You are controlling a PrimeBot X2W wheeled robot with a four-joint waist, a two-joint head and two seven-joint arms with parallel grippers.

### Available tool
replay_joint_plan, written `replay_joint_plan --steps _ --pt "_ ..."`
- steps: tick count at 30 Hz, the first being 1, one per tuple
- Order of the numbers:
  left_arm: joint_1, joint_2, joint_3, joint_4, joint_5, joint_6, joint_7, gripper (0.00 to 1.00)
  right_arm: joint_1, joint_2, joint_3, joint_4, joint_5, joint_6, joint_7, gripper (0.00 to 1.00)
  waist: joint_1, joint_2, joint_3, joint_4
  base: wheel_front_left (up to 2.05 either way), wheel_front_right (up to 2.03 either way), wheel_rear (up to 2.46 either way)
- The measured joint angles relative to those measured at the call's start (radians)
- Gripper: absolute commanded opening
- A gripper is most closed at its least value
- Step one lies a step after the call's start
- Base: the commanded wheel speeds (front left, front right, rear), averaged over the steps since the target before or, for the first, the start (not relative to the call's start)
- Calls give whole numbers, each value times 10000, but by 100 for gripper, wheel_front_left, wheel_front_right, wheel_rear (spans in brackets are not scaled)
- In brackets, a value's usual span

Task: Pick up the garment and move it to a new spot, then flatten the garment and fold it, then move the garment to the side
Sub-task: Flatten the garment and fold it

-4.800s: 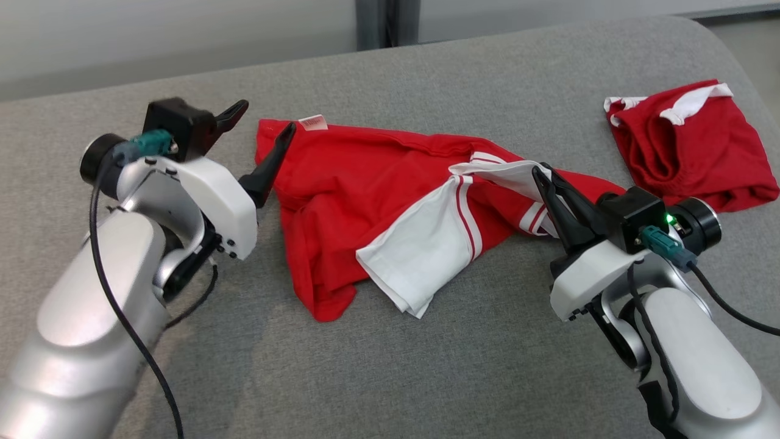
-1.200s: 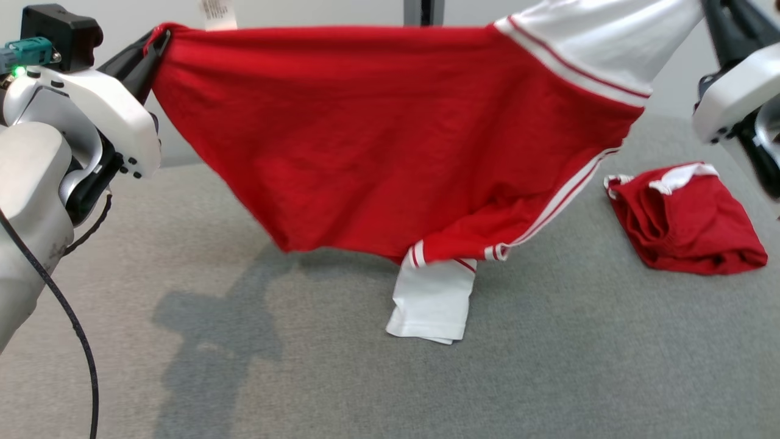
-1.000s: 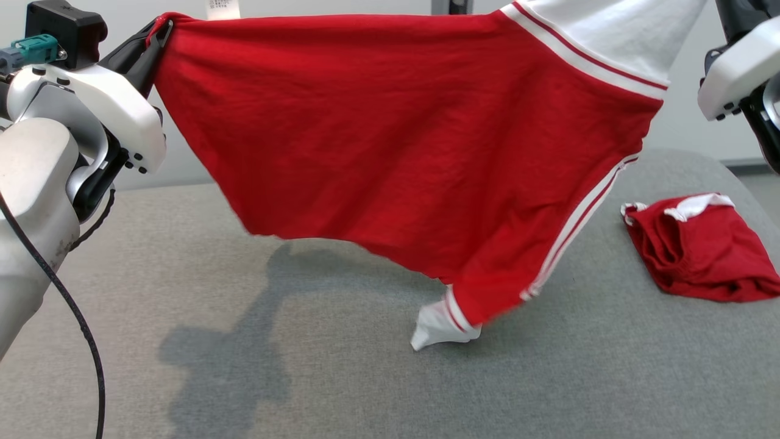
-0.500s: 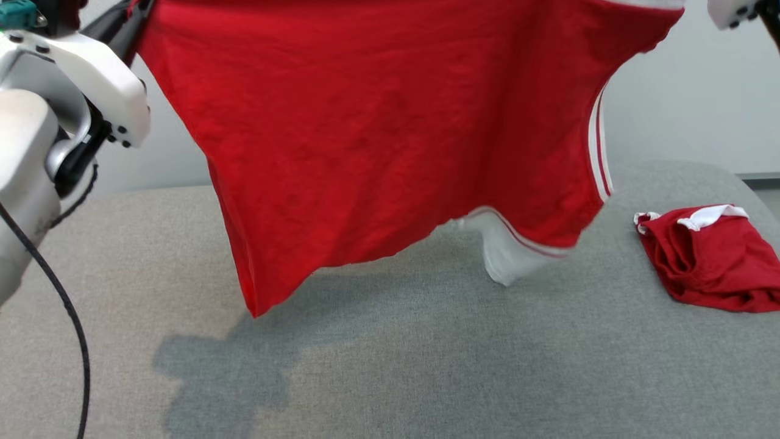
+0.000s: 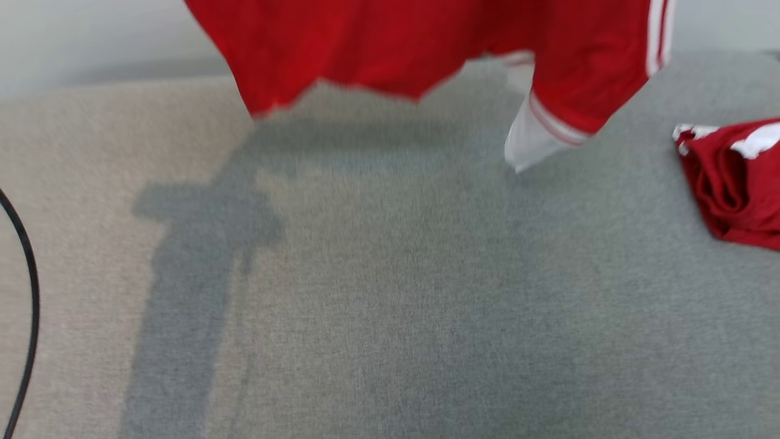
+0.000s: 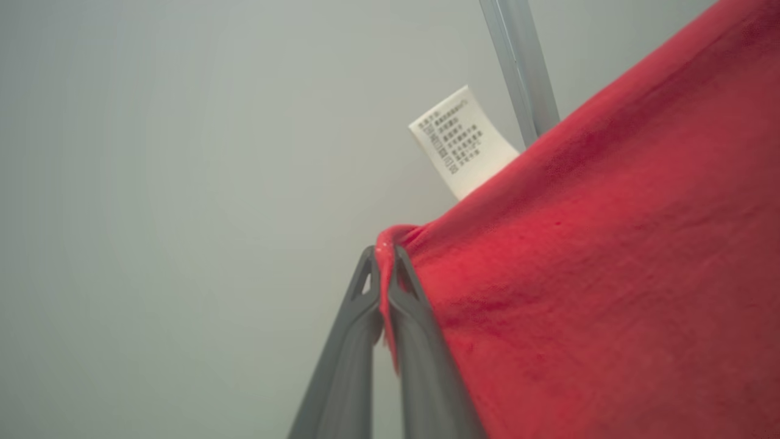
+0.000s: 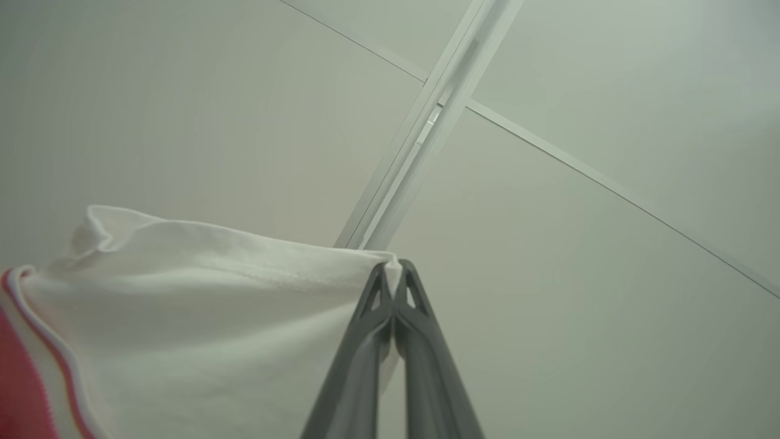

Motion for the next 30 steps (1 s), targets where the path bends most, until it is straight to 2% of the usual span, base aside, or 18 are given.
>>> replay_joint_plan --steps 3,6,9,11,13,19,30 --pt "-930 -257 196 349 207 309 -372 0 -964 163 -466 694 -385 0 -485 0 0 0 807 -12 0 0 0" --pt "-1787 -573 571 650 345 792 -823 0 -1836 178 -1423 993 -1037 0 -658 0 0 0 1611 -14 0 0 0" --pt "-2443 -917 1126 725 410 1338 -1028 0 -2141 31 -2964 -211 -2115 -2 -702 0 0 0 2379 6 0 0 0" --pt "-2569 -1001 1455 437 790 1630 -1062 0 -1648 54 -3917 -1083 -2895 -2 -729 0 0 0 2844 36 0 0 0" --pt "-2558 -1074 1870 -56 1227 1701 -1062 0 -750 215 -4600 -1687 -3601 -4 -727 0 0 0 3268 76 0 0 0" --pt "-1260 -1189 2644 -740 2341 1659 -1062 0 1246 777 -5225 -2209 -4301 -2 -725 0 0 0 4098 267 0 0 0" --pt "723 -1427 3122 -675 3965 836 -1064 0 3220 924 -4330 -2165 -3486 -2 -725 0 0 0 4184 589 0 0 0"
